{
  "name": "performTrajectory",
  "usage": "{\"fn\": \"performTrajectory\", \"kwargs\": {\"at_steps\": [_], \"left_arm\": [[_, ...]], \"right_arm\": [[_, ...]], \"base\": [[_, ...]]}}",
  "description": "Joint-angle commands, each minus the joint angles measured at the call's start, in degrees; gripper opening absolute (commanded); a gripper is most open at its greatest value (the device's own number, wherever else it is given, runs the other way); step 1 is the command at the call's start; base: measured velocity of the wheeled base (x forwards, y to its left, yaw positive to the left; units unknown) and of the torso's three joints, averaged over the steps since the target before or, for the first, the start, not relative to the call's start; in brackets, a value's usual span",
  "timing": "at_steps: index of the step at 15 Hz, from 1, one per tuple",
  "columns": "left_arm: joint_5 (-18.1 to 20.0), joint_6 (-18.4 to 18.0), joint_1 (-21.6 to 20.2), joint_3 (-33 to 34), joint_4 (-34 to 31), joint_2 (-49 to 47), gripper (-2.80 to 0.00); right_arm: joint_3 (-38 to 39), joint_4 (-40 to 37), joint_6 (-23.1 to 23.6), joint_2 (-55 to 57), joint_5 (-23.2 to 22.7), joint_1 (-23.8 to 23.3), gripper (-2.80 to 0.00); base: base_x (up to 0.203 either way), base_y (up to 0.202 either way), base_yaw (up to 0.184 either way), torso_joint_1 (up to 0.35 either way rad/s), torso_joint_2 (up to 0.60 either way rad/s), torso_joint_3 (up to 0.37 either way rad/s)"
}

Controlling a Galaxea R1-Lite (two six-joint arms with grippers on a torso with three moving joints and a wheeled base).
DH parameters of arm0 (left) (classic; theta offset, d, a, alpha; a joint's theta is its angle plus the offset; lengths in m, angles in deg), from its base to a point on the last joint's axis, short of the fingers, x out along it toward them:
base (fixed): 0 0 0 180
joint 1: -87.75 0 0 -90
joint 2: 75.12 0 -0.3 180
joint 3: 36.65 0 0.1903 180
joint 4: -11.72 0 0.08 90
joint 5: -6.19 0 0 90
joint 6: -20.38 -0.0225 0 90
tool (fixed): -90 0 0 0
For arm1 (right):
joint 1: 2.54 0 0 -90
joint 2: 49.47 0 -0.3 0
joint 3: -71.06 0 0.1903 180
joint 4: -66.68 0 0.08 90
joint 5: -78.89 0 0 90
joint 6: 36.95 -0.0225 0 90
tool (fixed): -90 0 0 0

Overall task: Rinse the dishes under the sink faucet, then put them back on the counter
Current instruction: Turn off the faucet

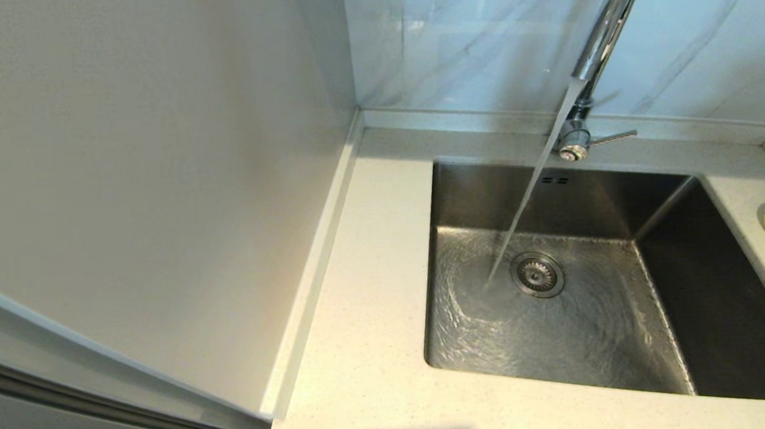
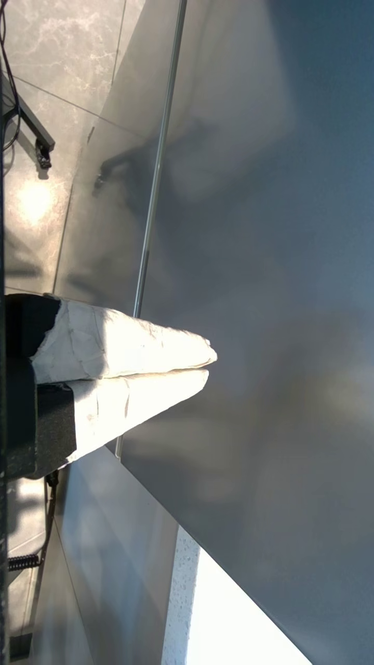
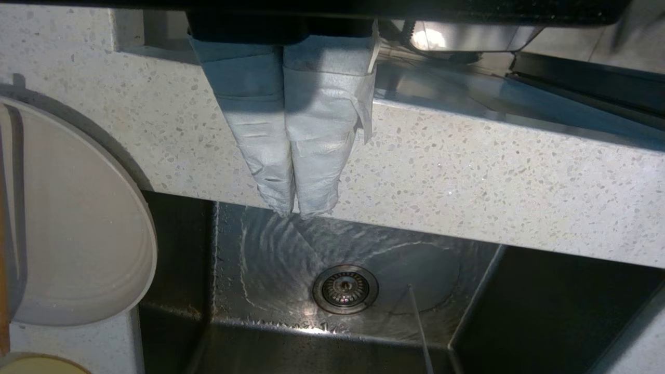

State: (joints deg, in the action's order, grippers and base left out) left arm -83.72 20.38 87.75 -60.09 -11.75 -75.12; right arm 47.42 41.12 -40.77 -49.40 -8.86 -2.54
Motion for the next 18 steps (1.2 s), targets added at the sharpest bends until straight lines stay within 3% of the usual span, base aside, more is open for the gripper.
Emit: {"fn": "performTrajectory", "kwargs": {"at_steps": [1,5,8,10,12,18], "left_arm": [[-0.01,0.00,0.00,-0.01,0.01,0.00,-2.80],[-0.01,0.00,0.07,-0.01,0.03,0.00,-2.80],[-0.01,0.00,0.00,-0.01,0.01,0.00,-2.80],[-0.01,0.00,0.00,-0.01,0.01,0.00,-2.80],[-0.01,0.00,0.00,0.00,0.01,0.00,-2.80],[-0.01,0.00,0.09,-0.01,0.01,0.00,-2.80]], "right_arm": [[-2.01,-0.62,-0.62,0.61,-0.02,0.00,-2.80],[-21.96,-8.13,-11.49,14.30,-0.09,0.00,-2.80],[-34.46,-12.51,-14.00,29.75,1.95,-0.05,-2.80],[-39.74,-13.93,-10.59,40.09,5.37,-0.14,-2.80],[-44.83,-12.85,-4.02,49.86,9.70,-0.25,-2.80],[-66.83,1.83,10.95,76.13,13.59,-0.10,-2.80]], "base": [[0.000,0.000,0.000,0.000,0.00,0.000],[0.000,0.000,0.000,0.000,0.00,0.000],[0.000,0.000,0.000,0.000,0.00,0.000],[0.000,0.000,0.000,0.000,0.00,0.000],[0.000,0.000,0.000,0.000,0.00,0.000],[0.000,0.000,0.000,0.000,0.00,0.000]]}}
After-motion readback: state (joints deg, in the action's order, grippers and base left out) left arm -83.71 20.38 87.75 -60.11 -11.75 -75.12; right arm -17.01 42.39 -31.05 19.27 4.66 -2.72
